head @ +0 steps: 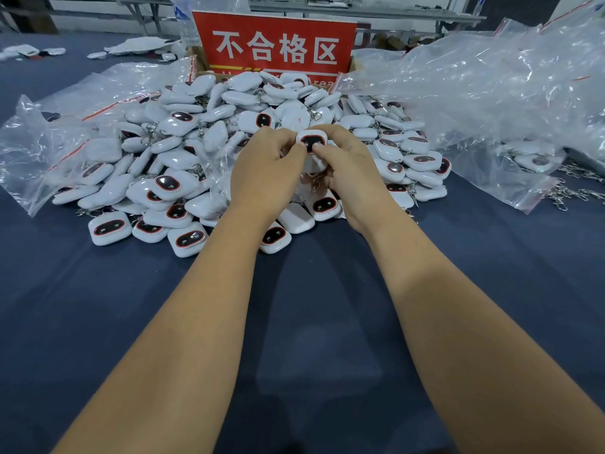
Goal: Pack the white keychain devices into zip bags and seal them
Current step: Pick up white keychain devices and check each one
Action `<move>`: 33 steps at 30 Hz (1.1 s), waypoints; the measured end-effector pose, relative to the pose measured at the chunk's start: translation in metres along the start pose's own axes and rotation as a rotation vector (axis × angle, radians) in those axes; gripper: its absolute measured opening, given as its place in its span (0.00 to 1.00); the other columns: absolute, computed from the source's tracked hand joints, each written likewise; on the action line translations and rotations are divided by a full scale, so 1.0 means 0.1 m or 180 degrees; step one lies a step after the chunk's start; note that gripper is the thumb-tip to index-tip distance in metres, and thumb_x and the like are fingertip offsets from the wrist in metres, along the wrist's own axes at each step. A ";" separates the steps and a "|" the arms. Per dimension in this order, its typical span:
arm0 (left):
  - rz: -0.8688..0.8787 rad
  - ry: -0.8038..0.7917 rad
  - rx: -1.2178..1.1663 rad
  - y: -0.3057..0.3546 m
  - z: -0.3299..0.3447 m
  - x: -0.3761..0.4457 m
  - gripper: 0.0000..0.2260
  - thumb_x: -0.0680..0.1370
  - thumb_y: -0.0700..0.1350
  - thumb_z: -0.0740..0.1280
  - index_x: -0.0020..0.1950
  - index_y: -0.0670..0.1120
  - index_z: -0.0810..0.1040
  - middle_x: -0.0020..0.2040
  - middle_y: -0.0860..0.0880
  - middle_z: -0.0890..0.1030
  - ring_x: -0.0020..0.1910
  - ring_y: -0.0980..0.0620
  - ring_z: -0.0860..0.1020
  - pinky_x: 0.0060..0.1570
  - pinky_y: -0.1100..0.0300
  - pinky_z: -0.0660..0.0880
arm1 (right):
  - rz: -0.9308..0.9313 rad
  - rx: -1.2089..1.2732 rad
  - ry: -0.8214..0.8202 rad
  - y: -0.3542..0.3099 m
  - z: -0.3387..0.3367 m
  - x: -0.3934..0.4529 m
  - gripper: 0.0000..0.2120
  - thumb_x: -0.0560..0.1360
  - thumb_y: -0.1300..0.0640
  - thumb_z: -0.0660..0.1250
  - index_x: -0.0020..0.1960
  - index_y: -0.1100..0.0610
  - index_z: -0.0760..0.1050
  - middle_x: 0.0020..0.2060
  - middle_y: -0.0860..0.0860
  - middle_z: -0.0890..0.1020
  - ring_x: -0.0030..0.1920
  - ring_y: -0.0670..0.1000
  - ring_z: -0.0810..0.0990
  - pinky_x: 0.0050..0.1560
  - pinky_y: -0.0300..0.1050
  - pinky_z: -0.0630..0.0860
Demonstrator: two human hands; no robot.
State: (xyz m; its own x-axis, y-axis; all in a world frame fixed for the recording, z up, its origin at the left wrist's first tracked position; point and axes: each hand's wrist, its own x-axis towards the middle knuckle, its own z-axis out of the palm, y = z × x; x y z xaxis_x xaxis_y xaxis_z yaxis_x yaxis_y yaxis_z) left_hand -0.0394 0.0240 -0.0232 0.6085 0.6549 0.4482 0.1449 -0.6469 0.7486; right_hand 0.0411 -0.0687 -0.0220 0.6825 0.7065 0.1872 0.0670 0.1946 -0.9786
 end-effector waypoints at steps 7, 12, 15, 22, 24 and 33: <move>-0.0012 0.0002 -0.0022 0.01 0.01 -0.02 0.13 0.78 0.47 0.61 0.42 0.41 0.80 0.45 0.44 0.78 0.45 0.53 0.72 0.38 0.57 0.69 | 0.0003 -0.0053 0.0003 0.02 0.01 0.00 0.11 0.80 0.66 0.58 0.52 0.55 0.77 0.45 0.57 0.80 0.43 0.52 0.78 0.39 0.43 0.79; -0.0036 -0.0017 0.0007 0.01 0.00 -0.01 0.12 0.78 0.48 0.61 0.40 0.43 0.78 0.43 0.48 0.77 0.42 0.52 0.73 0.38 0.56 0.68 | -0.0057 -0.0084 0.0007 0.01 0.02 0.00 0.12 0.80 0.66 0.58 0.51 0.55 0.78 0.47 0.56 0.81 0.45 0.51 0.79 0.42 0.45 0.80; -0.0090 -0.0012 -0.0036 0.01 0.00 -0.01 0.11 0.78 0.49 0.61 0.41 0.46 0.79 0.44 0.51 0.76 0.42 0.54 0.74 0.38 0.56 0.68 | -0.0081 -0.0072 -0.0053 0.00 0.02 0.00 0.12 0.80 0.67 0.58 0.52 0.55 0.77 0.44 0.55 0.81 0.42 0.50 0.80 0.40 0.43 0.81; -0.0164 0.0038 -0.0184 0.01 0.01 -0.03 0.08 0.78 0.49 0.61 0.48 0.48 0.78 0.48 0.51 0.78 0.46 0.51 0.76 0.45 0.53 0.72 | -0.0092 0.0016 -0.0111 0.00 0.01 -0.01 0.12 0.80 0.68 0.58 0.53 0.55 0.77 0.38 0.53 0.81 0.37 0.46 0.80 0.37 0.41 0.79; -0.0144 0.0032 -0.0181 0.01 0.01 -0.03 0.08 0.78 0.49 0.61 0.48 0.47 0.78 0.48 0.49 0.78 0.46 0.49 0.77 0.46 0.49 0.74 | -0.0079 0.0017 -0.0099 0.00 0.01 -0.01 0.12 0.80 0.68 0.58 0.53 0.56 0.78 0.37 0.51 0.81 0.35 0.45 0.80 0.35 0.39 0.77; -0.0127 0.0021 -0.0271 0.00 0.02 -0.02 0.09 0.78 0.50 0.61 0.49 0.48 0.78 0.49 0.51 0.78 0.48 0.51 0.76 0.50 0.49 0.74 | -0.0015 0.0162 0.0034 -0.02 0.02 -0.02 0.12 0.79 0.67 0.60 0.52 0.56 0.79 0.39 0.53 0.82 0.36 0.46 0.80 0.34 0.40 0.77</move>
State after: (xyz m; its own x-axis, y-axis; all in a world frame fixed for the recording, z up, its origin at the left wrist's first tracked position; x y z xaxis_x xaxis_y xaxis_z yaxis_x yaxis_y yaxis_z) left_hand -0.0388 0.0213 -0.0250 0.5984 0.6822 0.4202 0.1019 -0.5850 0.8046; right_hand 0.0382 -0.0691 -0.0200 0.6900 0.6982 0.1907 0.0334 0.2325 -0.9720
